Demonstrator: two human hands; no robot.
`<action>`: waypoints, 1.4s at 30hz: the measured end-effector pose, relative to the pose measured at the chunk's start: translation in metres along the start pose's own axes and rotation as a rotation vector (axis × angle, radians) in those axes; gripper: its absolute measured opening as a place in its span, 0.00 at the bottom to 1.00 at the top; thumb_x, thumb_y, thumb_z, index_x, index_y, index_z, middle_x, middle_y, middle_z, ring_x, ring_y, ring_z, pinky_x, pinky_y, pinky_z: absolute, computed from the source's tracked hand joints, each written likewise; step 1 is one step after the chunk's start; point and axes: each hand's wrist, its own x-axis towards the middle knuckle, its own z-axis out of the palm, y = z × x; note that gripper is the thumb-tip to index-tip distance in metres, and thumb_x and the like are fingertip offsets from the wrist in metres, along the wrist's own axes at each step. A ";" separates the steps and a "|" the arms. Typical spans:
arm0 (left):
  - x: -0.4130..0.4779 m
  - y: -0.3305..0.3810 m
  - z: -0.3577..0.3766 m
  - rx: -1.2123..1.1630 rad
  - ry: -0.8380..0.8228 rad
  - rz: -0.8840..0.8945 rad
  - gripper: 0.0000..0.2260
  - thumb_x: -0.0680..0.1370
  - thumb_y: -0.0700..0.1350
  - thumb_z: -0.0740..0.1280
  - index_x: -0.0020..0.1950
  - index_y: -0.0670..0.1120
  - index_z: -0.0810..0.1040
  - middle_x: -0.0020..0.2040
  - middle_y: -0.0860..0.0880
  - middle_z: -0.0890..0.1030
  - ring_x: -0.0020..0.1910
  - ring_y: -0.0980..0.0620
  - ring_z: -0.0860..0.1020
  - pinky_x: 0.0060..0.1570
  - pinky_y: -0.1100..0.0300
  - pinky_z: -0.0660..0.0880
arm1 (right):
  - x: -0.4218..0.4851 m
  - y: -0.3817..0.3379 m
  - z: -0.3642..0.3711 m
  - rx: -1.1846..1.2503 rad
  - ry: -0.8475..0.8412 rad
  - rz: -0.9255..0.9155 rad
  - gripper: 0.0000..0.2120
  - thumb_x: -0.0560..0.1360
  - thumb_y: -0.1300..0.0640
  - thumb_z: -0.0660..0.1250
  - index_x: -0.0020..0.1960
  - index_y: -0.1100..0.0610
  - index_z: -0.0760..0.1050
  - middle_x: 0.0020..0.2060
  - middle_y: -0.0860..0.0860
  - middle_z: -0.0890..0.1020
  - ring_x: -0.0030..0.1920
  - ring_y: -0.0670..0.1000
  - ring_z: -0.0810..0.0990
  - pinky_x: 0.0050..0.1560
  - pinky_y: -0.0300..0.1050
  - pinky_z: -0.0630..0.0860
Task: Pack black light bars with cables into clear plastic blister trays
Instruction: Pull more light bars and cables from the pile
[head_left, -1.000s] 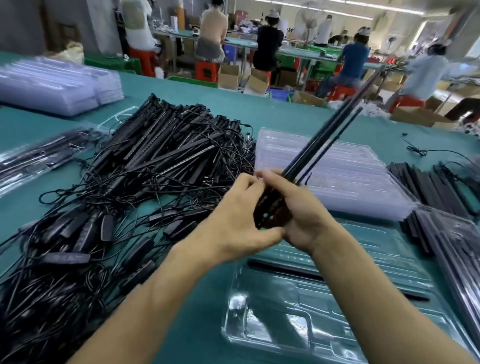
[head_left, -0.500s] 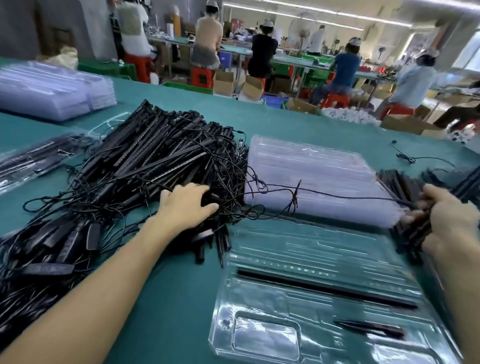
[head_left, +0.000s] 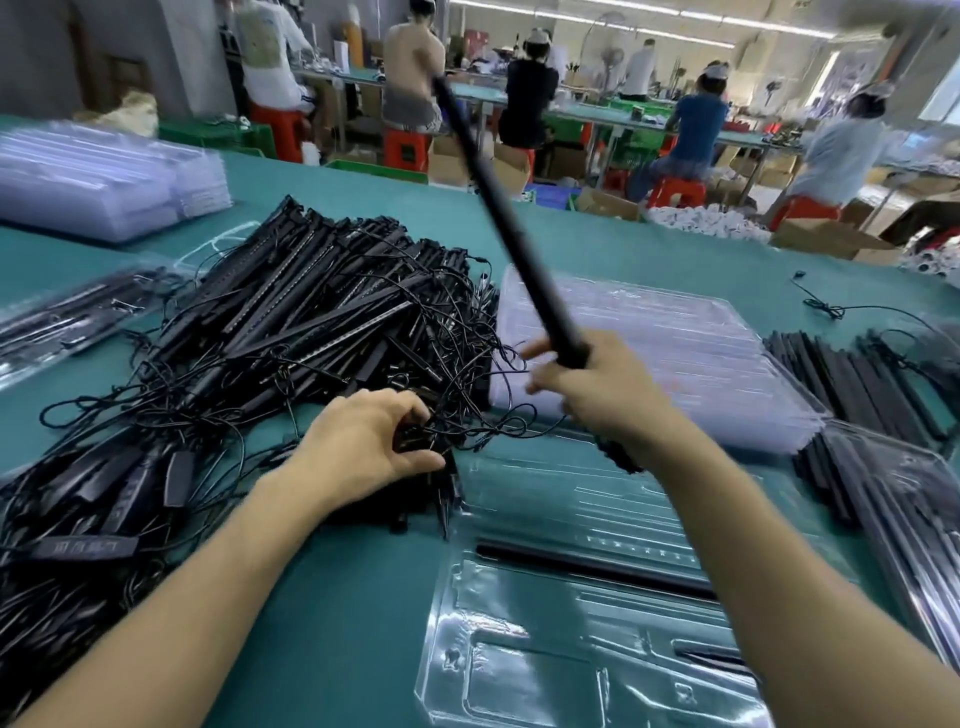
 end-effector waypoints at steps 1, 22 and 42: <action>-0.005 0.002 0.004 0.023 0.080 0.000 0.20 0.70 0.66 0.71 0.56 0.57 0.78 0.51 0.57 0.78 0.53 0.54 0.77 0.58 0.53 0.74 | 0.009 -0.006 0.015 -0.041 -0.051 -0.030 0.09 0.74 0.63 0.69 0.47 0.49 0.80 0.30 0.43 0.82 0.26 0.41 0.75 0.30 0.33 0.72; -0.073 0.027 0.015 0.291 0.261 0.155 0.04 0.76 0.39 0.72 0.48 0.48 0.82 0.37 0.53 0.78 0.32 0.51 0.77 0.26 0.56 0.77 | 0.060 -0.003 0.072 -0.667 -0.259 -0.205 0.05 0.71 0.55 0.74 0.46 0.47 0.81 0.40 0.51 0.82 0.42 0.54 0.81 0.46 0.53 0.81; -0.034 -0.004 -0.031 -0.048 0.403 -0.178 0.16 0.68 0.68 0.69 0.44 0.59 0.72 0.35 0.63 0.73 0.38 0.57 0.72 0.49 0.53 0.62 | 0.059 -0.017 0.035 0.000 0.115 -0.014 0.08 0.71 0.61 0.75 0.36 0.53 0.79 0.26 0.48 0.79 0.22 0.42 0.76 0.24 0.32 0.69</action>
